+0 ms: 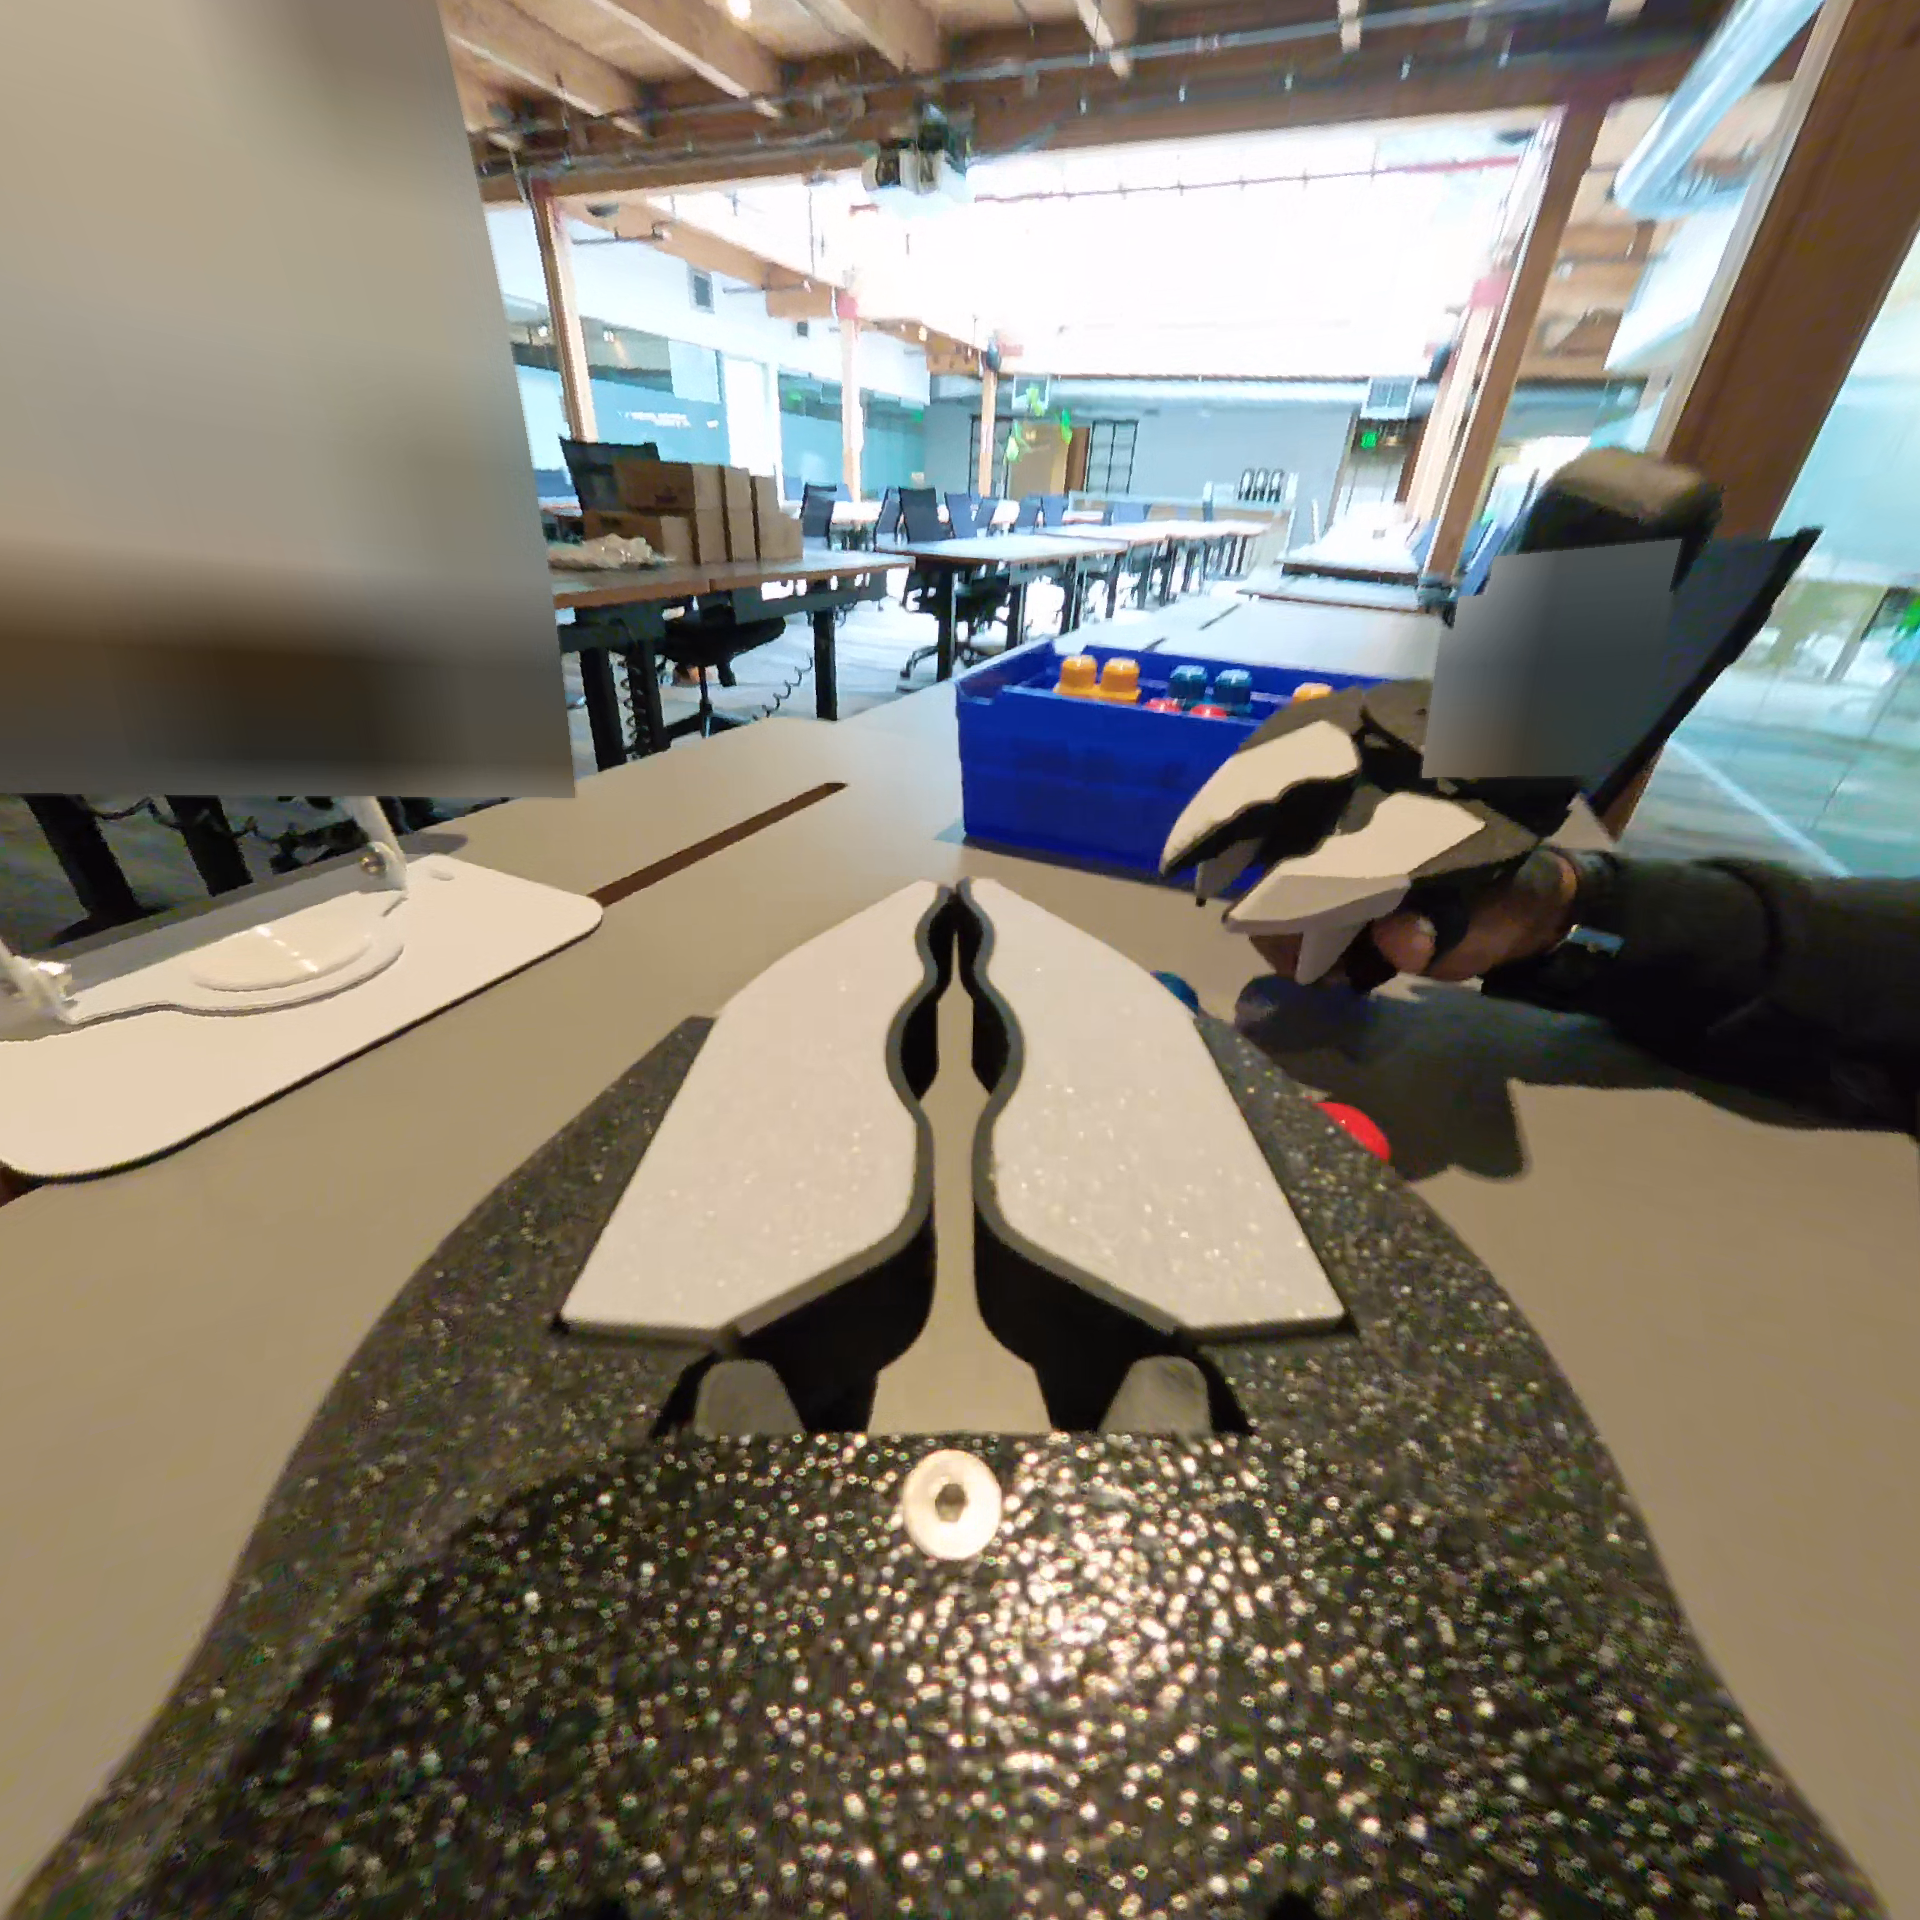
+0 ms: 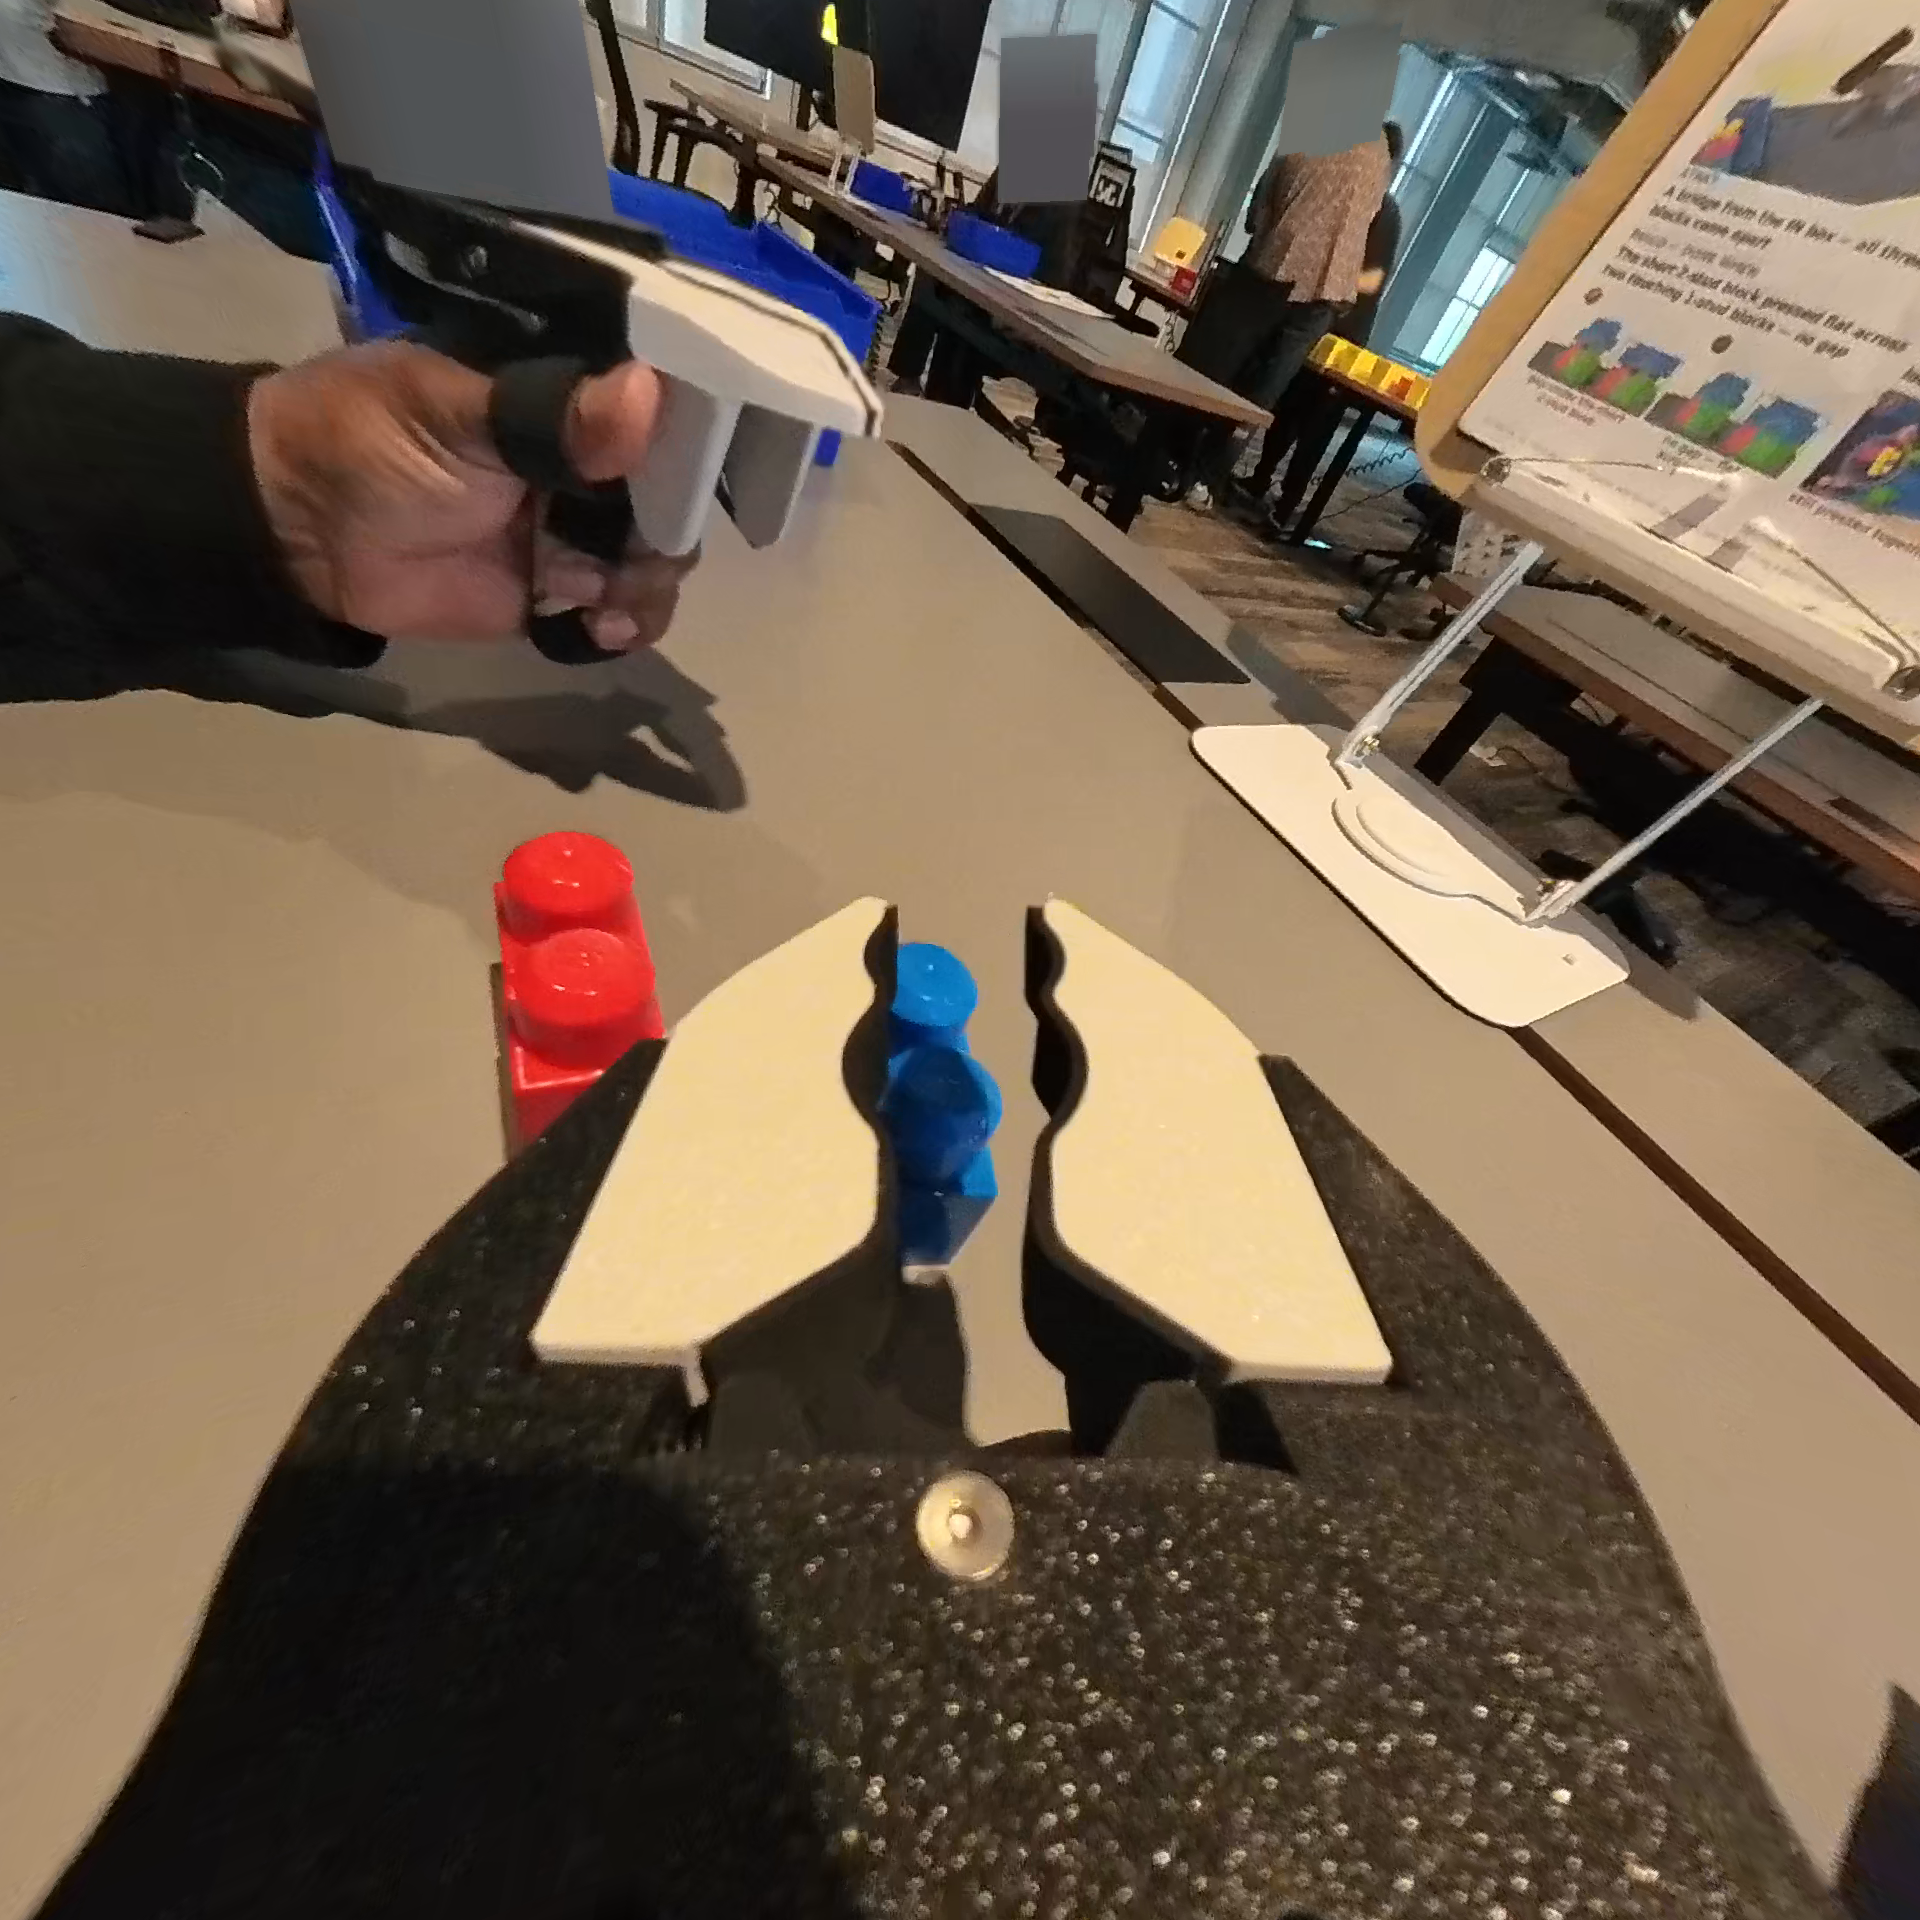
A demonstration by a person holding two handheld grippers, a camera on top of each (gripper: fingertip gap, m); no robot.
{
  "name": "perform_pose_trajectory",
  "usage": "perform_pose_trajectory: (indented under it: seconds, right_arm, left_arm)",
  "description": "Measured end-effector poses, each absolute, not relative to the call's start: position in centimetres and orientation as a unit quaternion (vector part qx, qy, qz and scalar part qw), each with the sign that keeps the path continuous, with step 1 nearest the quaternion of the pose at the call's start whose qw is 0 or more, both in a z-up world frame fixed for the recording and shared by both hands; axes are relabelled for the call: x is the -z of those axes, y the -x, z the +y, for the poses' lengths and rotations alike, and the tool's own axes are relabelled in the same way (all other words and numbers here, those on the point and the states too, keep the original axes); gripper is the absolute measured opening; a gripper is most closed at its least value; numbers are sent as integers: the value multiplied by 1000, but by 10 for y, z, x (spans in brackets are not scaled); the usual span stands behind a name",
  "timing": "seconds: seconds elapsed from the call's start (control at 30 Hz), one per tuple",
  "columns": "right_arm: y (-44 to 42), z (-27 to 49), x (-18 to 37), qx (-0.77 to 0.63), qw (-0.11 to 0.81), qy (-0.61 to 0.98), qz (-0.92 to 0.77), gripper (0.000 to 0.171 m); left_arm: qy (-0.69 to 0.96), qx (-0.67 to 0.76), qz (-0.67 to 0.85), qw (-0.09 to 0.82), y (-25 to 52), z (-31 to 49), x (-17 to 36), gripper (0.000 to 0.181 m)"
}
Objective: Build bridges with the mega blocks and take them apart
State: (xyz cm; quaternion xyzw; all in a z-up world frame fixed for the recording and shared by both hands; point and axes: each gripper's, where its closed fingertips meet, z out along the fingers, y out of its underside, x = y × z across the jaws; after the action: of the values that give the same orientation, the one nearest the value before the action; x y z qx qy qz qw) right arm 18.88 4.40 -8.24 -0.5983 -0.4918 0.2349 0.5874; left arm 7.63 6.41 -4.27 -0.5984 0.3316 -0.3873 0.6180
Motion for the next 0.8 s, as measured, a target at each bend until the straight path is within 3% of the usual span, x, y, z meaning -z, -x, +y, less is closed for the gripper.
perform_pose_trajectory:
  seconds: [0.17, 0.3, 0.37, 0.73, 0.8]
  right_arm:
    - [-185, 41, 85, -227, 584, 599, -498, 18]
    - [-187, 43, 87, -221, 581, 606, -496, 7]
    - [-190, 47, 89, -219, 575, 615, -492, 0]
    - [-194, 59, 103, -202, 562, 644, -479, 3]
    - [-198, 64, 104, -177, 565, 650, -476, 11]
  left_arm:
    - [580, 439, 294, 620, -78, 66, 33, 32]
    - [583, 422, 314, 619, -82, 65, 38, 25]
    - [572, 417, 337, 620, -83, 59, 40, 0]
    - [589, 414, 411, 559, -109, 49, 68, 0]
    - [594, 402, 416, 559, -111, 50, 69, 0]
